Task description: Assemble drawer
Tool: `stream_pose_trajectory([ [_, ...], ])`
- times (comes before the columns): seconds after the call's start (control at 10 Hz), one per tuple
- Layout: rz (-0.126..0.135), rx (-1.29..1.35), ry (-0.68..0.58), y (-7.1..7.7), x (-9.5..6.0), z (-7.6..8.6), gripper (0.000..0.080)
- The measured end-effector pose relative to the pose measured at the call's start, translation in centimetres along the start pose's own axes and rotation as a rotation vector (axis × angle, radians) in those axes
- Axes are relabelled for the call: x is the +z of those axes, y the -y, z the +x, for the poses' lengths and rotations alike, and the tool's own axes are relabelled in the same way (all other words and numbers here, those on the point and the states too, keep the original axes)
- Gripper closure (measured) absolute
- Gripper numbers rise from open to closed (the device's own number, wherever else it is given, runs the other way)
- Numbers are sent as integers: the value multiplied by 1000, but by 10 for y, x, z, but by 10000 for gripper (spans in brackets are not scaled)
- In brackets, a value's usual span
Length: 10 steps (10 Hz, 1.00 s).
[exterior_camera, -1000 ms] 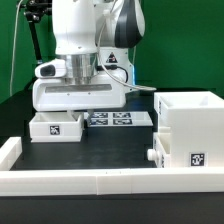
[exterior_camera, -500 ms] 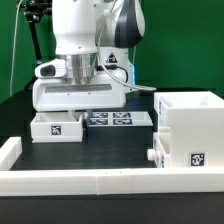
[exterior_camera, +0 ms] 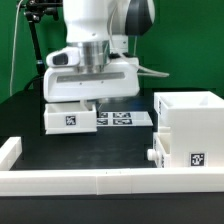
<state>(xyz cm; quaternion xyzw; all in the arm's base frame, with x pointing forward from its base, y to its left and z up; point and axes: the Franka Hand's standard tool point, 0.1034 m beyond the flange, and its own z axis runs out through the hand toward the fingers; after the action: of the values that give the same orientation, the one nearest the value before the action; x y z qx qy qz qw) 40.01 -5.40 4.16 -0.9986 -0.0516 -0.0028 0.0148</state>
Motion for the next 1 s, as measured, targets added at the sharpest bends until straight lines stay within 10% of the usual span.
stream_pose_trajectory([
  [0.2,9,-54,11,10,-19,9,757],
  [0.7,-6,-385,-13,6,-7,9,757],
  [1.0,-19,-699,-16,1,-13,38,757],
])
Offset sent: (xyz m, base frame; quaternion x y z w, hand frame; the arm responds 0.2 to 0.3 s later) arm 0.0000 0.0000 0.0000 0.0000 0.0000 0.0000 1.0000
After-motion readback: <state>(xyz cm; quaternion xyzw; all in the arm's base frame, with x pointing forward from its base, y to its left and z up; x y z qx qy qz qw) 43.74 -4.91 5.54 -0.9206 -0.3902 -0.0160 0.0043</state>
